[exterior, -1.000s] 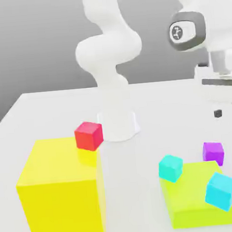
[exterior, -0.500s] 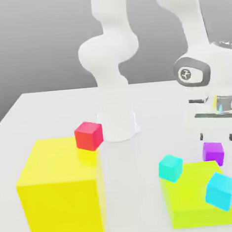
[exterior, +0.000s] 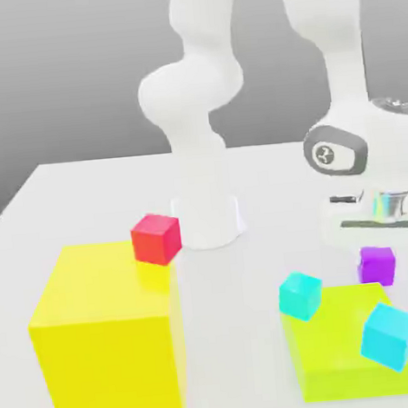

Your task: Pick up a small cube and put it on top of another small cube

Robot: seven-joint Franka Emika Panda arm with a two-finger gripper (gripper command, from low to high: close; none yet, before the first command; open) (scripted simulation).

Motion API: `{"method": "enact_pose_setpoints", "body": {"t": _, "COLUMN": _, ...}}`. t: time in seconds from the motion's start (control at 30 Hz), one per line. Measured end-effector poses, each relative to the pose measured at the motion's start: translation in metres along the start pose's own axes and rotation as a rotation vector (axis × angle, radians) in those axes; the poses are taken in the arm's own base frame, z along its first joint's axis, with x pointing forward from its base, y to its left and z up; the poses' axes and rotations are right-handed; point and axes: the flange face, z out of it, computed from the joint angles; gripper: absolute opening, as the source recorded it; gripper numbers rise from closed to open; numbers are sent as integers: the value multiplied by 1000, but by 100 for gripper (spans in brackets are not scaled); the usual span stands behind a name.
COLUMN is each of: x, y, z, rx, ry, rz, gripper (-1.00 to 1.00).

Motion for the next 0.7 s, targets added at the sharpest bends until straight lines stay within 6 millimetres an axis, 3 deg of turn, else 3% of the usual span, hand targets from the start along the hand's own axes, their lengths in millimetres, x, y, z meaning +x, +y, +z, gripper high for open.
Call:
{"method": "enact_pose_setpoints", "body": {"t": 0.03, "x": 0, "y": -1, "z": -9, "rx": 0, "ry": -1, "rz": 0, "gripper": -100}}
{"method": "enact_pose_setpoints", "body": {"t": 0.1, "x": -22, "y": 7, "z": -29, "rx": -2, "ry": -10, "rz": 30, "gripper": -100}}
{"method": "enact_pose_setpoints", "body": {"t": 0.23, "x": -98, "y": 22, "z": -74, "rx": -4, "ry": -26, "rz": 134, "gripper": -100}}
{"method": "enact_pose_setpoints", "body": {"t": 0.4, "x": -193, "y": 10, "z": -125, "rx": -1, "ry": -9, "rz": 262, "gripper": -100}}
{"method": "enact_pose_setpoints", "body": {"t": 0.47, "x": -204, "y": 8, "z": -114, "rx": 0, "ry": -2, "rz": 278, "gripper": -100}}
{"method": "enact_pose_setpoints", "body": {"t": 0.57, "x": -207, "y": 7, "z": -81, "rx": 0, "ry": 0, "rz": 283, "gripper": -100}}
{"method": "enact_pose_setpoints", "body": {"t": 0.6, "x": -208, "y": 6, "z": -73, "rx": 0, "ry": 0, "rz": 283, "gripper": 100}}
{"method": "enact_pose_setpoints", "body": {"t": 0.7, "x": -208, "y": 6, "z": -73, "rx": 0, "ry": 0, "rz": 283, "gripper": 100}}
